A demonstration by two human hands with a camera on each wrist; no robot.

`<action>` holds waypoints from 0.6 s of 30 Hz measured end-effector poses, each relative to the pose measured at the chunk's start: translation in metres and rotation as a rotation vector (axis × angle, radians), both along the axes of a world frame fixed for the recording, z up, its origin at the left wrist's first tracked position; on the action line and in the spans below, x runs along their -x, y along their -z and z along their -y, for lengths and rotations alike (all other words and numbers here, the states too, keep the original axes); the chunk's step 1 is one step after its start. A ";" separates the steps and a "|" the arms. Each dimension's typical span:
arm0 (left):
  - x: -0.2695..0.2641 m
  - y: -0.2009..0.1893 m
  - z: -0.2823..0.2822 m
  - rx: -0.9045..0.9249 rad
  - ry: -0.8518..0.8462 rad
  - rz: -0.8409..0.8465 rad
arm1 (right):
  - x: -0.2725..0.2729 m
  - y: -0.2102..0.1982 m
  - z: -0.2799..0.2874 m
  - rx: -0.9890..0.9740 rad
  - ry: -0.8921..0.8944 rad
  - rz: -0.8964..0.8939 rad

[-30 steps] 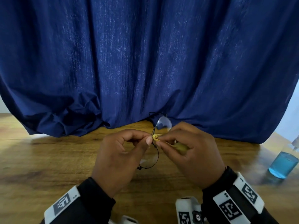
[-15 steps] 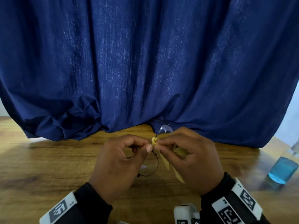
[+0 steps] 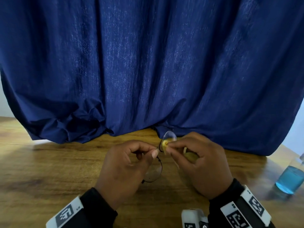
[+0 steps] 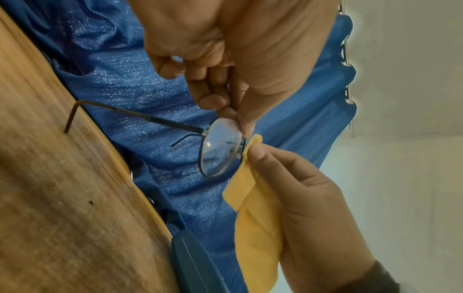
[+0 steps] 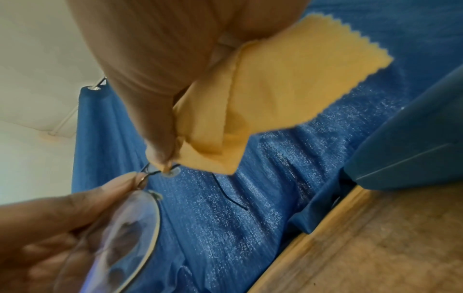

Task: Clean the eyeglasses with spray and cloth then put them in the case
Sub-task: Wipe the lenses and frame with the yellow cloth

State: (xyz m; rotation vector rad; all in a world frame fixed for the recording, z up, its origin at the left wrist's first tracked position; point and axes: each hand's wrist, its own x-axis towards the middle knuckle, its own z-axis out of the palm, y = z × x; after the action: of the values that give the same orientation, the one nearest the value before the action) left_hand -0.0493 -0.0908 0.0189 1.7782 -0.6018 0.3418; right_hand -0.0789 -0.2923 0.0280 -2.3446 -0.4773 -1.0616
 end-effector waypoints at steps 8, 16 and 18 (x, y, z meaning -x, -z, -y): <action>0.003 -0.002 0.000 -0.004 0.025 0.011 | 0.002 -0.003 0.006 -0.065 0.121 0.064; -0.001 -0.003 -0.003 -0.018 0.001 0.014 | 0.002 -0.001 0.004 0.010 0.020 -0.045; 0.000 -0.004 -0.002 -0.027 0.003 0.010 | 0.001 -0.002 0.008 -0.030 0.100 -0.020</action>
State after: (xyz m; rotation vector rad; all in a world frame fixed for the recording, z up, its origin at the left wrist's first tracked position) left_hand -0.0491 -0.0884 0.0226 1.8024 -0.6188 0.3421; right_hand -0.0799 -0.3004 0.0296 -2.3714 -0.3375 -1.0824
